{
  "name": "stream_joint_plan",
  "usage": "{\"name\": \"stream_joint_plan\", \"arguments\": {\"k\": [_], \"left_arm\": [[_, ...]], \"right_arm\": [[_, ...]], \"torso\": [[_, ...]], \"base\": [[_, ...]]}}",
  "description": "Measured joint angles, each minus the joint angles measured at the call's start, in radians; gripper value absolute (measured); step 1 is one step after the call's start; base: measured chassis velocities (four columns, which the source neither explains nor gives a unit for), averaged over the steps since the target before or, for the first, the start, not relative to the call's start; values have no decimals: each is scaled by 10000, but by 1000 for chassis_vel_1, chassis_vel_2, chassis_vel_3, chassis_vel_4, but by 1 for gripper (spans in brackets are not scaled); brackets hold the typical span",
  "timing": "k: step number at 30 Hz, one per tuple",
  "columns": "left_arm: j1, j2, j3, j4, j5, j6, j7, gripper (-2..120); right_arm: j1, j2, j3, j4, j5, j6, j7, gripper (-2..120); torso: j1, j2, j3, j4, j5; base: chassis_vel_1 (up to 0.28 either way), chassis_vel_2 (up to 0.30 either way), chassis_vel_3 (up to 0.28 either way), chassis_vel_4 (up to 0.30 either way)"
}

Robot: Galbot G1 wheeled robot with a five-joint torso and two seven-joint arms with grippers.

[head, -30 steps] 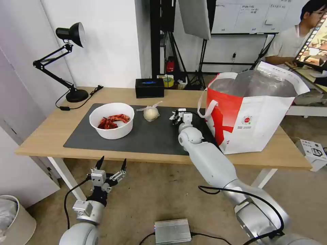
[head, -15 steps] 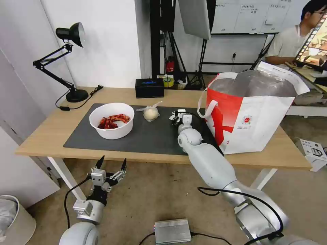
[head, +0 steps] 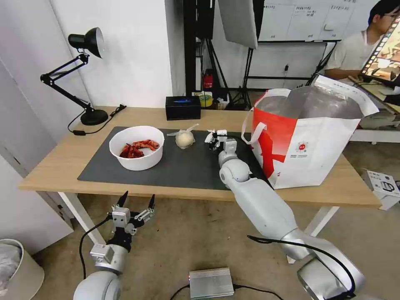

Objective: Pick up the trash from the table and place it into the takeout bag.

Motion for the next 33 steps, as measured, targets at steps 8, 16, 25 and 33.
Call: {"name": "stream_joint_plan", "arguments": {"k": [8, 16, 25, 33], "left_arm": [[70, -39, -10, -14, 21, -31, 0, 100], [192, -33, -88, -20, 20, -196, -3, 100], [167, -41, -74, -99, 21, -196, -8, 100], [95, -24, 34, -120, 108, -134, -12, 100]], "right_arm": [[-681, -413, -111, 1376, -300, 434, -401, 0], [-1500, -715, 117, 2456, -2035, 1888, -1058, 0], [-2523, -1512, 1007, 3751, -3116, 3104, -1645, 0], [-3469, -2260, 2148, 4938, -3177, 4170, -2123, 0]], "torso": [[0, 0, 0, 0, 0], [0, 0, 0, 2, -1], [0, 0, -1, 0, 1], [0, 0, 0, -1, 2]], "base": [[0, 0, 0, 0], [0, 0, 0, 0], [0, 0, 0, 0], [0, 0, 0, 0]]}}
